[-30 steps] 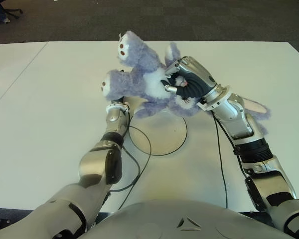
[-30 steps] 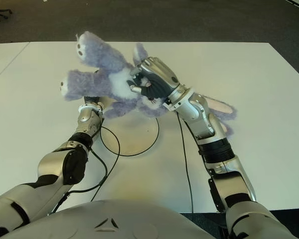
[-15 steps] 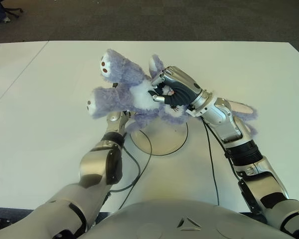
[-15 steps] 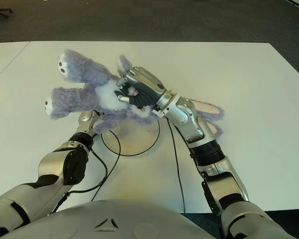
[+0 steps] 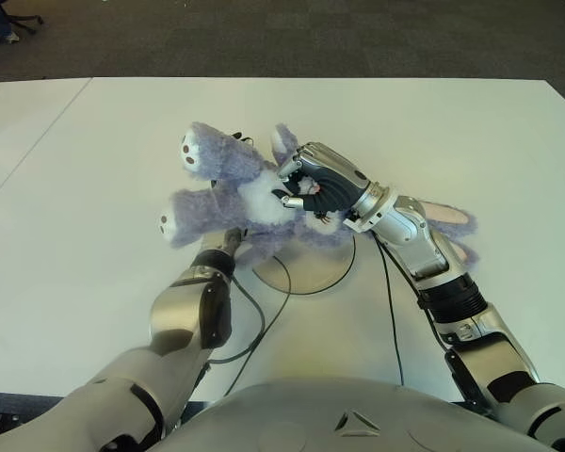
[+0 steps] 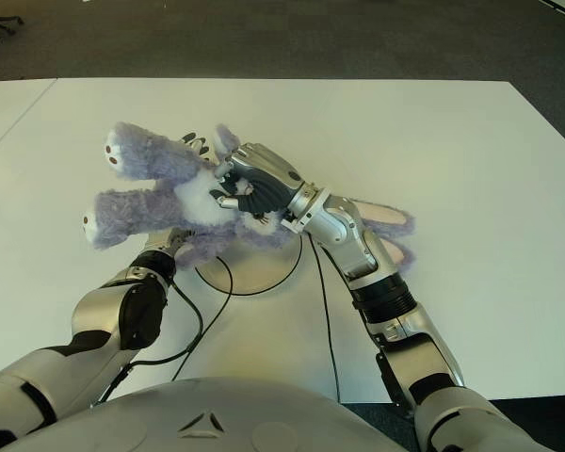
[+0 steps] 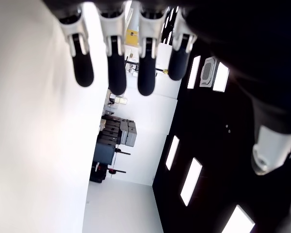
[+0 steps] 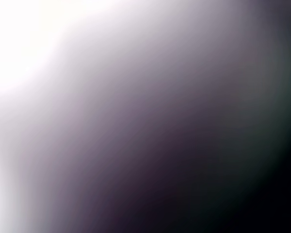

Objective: Put the doll into the plate.

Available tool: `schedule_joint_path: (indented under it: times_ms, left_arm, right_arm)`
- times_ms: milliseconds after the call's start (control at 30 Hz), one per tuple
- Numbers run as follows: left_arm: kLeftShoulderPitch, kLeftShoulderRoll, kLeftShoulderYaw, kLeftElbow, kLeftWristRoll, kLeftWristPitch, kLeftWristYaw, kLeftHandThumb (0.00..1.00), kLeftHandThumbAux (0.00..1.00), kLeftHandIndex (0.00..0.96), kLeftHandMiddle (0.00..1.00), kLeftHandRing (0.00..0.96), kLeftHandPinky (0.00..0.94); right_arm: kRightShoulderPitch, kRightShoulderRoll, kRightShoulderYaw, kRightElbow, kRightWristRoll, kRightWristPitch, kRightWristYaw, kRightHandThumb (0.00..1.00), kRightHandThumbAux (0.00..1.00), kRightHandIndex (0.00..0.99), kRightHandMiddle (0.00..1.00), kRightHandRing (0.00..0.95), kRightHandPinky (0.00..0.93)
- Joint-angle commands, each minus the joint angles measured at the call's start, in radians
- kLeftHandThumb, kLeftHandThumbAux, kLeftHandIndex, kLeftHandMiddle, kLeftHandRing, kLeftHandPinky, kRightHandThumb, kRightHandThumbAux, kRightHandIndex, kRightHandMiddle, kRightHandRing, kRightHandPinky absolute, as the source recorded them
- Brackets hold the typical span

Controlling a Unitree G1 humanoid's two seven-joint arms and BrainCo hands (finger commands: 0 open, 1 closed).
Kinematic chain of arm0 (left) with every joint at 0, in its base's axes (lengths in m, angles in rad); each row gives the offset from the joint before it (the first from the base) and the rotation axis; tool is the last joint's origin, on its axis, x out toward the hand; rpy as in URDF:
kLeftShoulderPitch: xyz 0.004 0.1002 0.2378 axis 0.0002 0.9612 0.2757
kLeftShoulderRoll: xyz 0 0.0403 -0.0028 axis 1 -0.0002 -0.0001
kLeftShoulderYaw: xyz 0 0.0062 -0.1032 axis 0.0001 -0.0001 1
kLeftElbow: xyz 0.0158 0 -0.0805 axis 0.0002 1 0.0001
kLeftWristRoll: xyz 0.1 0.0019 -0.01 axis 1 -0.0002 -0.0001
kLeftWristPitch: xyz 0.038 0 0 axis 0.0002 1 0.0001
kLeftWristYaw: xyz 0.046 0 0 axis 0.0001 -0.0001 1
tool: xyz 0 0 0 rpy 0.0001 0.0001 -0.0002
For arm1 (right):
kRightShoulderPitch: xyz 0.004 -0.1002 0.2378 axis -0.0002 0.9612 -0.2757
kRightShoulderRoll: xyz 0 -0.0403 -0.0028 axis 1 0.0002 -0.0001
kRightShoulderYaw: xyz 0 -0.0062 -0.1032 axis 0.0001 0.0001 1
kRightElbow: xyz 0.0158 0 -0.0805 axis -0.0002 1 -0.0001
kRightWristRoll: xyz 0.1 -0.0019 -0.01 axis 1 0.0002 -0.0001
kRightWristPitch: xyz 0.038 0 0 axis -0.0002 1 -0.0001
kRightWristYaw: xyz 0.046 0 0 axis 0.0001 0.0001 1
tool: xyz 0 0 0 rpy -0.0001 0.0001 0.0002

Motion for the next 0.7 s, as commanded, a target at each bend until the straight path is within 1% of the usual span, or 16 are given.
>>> schedule_joint_path:
  times_ms: [33,167,267,400,500,600,700]
  left_arm:
    - [0.213,-0.042,0.018,0.130,-0.014,0.088,-0.025,0.000,0.558,0.212,0.254,0.243,0.216]
    - [0.211,-0.042,0.028,0.132,-0.020,0.094,-0.022,0.000,0.581,0.217,0.263,0.250,0.230]
    - [0.210,-0.044,0.033,0.132,-0.023,0.092,-0.015,0.000,0.581,0.211,0.264,0.253,0.233]
    - [0.212,-0.047,0.034,0.131,-0.021,0.083,-0.008,0.000,0.571,0.190,0.265,0.260,0.235]
    - [0.211,-0.061,0.037,0.129,-0.025,0.068,-0.007,0.000,0.564,0.184,0.270,0.266,0.238]
    - [0.209,-0.069,0.036,0.126,-0.025,0.058,-0.003,0.000,0.555,0.179,0.275,0.271,0.247]
    - [0.205,-0.070,0.037,0.124,-0.027,0.059,0.003,0.000,0.551,0.173,0.276,0.278,0.258]
  right_arm:
    - [0.051,0.020,0.038,0.045,-0.040,-0.016,-0.036,0.594,0.680,0.775,0.864,0.856,0.847]
    - [0.067,0.019,0.047,0.069,-0.085,-0.039,-0.080,0.609,0.676,0.778,0.866,0.857,0.850]
    - [0.080,0.003,0.044,0.082,-0.104,-0.059,-0.108,0.615,0.675,0.777,0.865,0.857,0.850]
    - [0.096,-0.010,0.035,0.106,-0.122,-0.087,-0.150,0.629,0.676,0.763,0.853,0.854,0.842]
    - [0.110,-0.013,0.031,0.119,-0.135,-0.100,-0.185,0.633,0.676,0.758,0.848,0.852,0.839]
    - [0.119,-0.014,0.031,0.126,-0.143,-0.109,-0.208,0.637,0.673,0.761,0.851,0.855,0.848]
    - [0.146,-0.018,0.029,0.130,-0.144,-0.121,-0.233,0.637,0.666,0.773,0.863,0.863,0.861]
